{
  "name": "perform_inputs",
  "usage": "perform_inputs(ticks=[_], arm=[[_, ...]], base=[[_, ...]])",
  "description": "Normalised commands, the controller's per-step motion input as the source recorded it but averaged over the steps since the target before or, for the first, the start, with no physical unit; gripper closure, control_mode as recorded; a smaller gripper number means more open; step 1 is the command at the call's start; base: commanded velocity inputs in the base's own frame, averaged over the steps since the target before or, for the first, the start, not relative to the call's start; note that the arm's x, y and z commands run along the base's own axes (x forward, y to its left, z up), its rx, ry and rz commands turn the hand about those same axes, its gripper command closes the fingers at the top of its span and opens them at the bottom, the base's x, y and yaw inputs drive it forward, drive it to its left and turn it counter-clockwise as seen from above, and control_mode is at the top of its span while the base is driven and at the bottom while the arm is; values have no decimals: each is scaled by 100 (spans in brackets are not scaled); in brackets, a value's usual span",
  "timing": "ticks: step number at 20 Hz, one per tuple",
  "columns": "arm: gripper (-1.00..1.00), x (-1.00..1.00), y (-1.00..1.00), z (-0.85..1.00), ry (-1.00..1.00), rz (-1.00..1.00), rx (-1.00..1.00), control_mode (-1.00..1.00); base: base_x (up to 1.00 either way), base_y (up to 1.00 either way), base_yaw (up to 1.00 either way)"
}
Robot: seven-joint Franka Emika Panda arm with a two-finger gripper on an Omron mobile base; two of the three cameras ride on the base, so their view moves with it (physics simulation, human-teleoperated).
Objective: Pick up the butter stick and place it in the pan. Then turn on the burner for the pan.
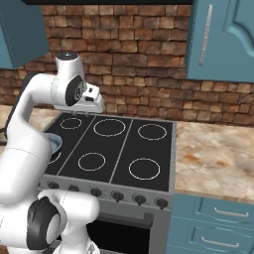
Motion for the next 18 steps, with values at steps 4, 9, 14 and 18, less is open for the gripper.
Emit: perform_inputs(ticks=[4,9,14,18], arm=[[-100,0,0,0,0,0,0,-100],[-100,0,2,0,0,0,0,-100],[-100,-4,30,-8,5,-2,0,-100],[-100,-7,64,-31,2,-8,0,-100]], base=[[0,0,0],[0,0,0],[0,0,0],[0,0,0]])
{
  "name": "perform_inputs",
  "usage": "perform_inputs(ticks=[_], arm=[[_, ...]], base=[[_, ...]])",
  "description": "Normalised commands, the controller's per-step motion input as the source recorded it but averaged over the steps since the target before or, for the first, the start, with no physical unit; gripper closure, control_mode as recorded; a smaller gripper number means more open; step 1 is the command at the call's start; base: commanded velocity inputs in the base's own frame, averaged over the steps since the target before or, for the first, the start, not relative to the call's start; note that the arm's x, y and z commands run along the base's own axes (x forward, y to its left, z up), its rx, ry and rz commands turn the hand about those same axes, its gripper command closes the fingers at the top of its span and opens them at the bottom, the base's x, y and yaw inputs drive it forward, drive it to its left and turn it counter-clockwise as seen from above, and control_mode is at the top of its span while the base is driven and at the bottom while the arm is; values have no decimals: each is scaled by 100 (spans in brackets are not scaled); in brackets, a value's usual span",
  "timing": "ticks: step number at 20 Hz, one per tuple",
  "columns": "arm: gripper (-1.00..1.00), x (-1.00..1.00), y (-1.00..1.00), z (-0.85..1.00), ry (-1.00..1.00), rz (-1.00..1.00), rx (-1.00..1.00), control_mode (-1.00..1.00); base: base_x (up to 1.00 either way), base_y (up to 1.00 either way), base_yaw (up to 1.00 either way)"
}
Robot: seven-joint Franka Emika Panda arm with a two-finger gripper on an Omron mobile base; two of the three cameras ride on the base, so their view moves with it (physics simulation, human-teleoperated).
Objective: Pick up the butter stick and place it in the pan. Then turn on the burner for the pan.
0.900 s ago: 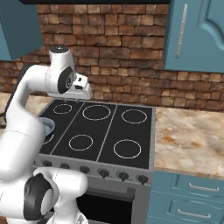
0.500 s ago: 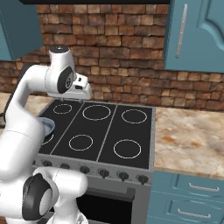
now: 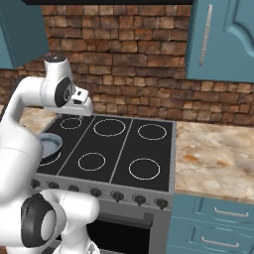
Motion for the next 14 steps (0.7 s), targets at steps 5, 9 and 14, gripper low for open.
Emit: perform_inputs(ticks=[5,9,14], arm=[[-100,0,73,-15,14,-10,0,-100],[-100,0,42,-4,16,-7,0,-100],[-100,3,19,-6,9,-5,0,-100]], base=[[0,0,0],[0,0,0],[0,0,0]])
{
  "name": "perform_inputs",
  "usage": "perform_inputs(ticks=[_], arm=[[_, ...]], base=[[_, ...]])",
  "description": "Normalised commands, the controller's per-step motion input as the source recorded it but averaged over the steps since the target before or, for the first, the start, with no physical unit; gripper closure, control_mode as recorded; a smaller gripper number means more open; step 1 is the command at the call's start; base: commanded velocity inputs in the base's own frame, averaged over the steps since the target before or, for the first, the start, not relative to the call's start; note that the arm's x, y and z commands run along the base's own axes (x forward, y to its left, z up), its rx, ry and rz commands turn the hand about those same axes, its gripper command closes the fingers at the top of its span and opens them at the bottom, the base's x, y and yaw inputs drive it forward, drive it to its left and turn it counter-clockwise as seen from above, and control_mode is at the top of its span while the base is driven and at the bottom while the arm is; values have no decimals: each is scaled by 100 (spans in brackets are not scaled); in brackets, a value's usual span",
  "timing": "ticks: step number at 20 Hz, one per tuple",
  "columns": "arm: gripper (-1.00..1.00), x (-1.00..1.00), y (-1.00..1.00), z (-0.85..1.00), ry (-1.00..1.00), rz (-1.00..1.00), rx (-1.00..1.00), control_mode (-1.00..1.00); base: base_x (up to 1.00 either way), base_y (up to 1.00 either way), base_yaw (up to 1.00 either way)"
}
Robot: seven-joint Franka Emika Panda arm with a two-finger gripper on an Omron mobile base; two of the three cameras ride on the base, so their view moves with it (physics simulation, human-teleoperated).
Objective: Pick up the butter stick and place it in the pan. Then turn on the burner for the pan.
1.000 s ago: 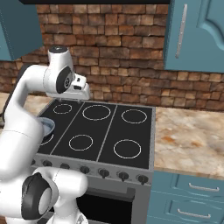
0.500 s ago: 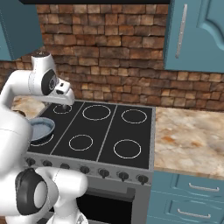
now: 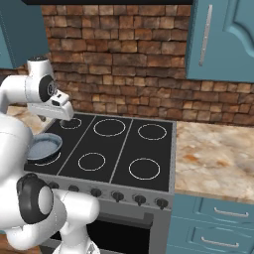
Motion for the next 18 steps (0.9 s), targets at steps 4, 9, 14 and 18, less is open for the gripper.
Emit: perform_inputs(ticks=[4,9,14,18], arm=[[-100,2,13,-32,0,-1,0,-100],[-100,0,25,-46,0,-1,2,-100],[-100,2,42,-41,0,-1,3,-100],[-100,6,70,-22,0,0,-1,-100]], base=[[0,0,0],[0,0,0],[0,0,0],[0,0,0]])
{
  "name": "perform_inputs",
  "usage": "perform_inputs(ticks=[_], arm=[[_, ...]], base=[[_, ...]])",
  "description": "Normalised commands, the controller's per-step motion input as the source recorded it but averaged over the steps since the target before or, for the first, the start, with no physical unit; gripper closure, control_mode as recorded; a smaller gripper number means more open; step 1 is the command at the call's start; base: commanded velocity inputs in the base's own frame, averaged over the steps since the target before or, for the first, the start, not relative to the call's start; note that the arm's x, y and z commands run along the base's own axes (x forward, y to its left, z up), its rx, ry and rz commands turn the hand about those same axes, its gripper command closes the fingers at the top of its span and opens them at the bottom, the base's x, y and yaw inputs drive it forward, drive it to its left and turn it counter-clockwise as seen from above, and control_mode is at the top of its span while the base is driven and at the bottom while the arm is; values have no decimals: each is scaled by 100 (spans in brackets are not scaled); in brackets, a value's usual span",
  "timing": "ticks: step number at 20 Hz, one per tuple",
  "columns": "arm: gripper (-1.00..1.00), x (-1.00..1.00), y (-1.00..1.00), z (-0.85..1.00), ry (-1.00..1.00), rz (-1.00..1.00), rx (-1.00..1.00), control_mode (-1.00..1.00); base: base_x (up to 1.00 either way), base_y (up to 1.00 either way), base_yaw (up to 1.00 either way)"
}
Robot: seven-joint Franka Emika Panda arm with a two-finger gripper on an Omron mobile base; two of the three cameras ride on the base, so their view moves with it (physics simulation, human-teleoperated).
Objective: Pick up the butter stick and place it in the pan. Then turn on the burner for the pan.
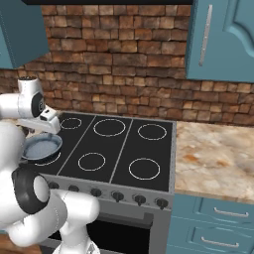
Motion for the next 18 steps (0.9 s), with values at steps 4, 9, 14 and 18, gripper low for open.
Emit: perform_inputs(ticks=[4,9,14,18], arm=[[-100,8,72,-12,0,0,0,-100],[-100,17,70,-12,0,0,0,-100],[-100,21,82,-30,0,0,-3,-100],[-100,38,83,-30,0,0,-3,-100]], base=[[0,0,0],[0,0,0],[0,0,0],[0,0,0]])
